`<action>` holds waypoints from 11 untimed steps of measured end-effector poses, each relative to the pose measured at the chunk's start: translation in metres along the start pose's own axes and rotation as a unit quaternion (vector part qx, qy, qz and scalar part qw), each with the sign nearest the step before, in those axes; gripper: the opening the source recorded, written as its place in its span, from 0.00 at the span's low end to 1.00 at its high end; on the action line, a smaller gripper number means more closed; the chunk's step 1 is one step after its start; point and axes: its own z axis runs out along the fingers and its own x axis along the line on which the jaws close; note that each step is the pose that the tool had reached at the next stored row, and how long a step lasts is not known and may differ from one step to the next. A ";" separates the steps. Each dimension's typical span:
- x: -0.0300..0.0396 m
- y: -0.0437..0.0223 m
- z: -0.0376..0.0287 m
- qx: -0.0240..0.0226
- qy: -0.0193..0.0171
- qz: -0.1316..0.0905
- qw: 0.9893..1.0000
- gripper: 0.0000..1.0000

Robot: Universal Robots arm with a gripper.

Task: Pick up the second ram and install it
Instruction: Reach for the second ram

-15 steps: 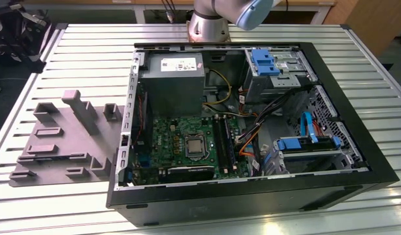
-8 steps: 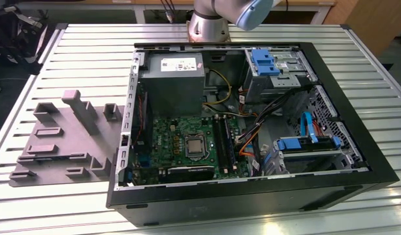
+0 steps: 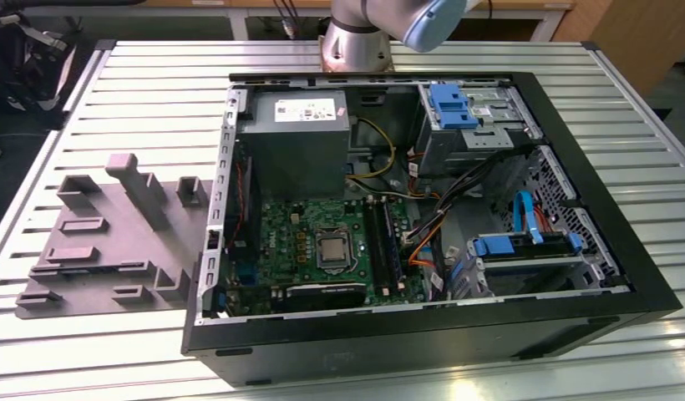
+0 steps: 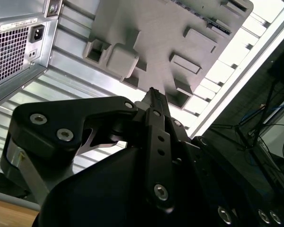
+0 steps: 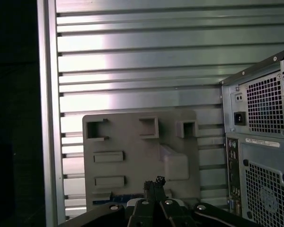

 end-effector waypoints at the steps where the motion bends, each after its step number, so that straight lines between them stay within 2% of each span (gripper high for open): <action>1: 0.0006 -0.0003 0.0001 0.000 0.000 0.000 1.000 0.11; 11: 0.0085 -0.0041 0.0014 0.000 0.000 0.000 1.000 0.11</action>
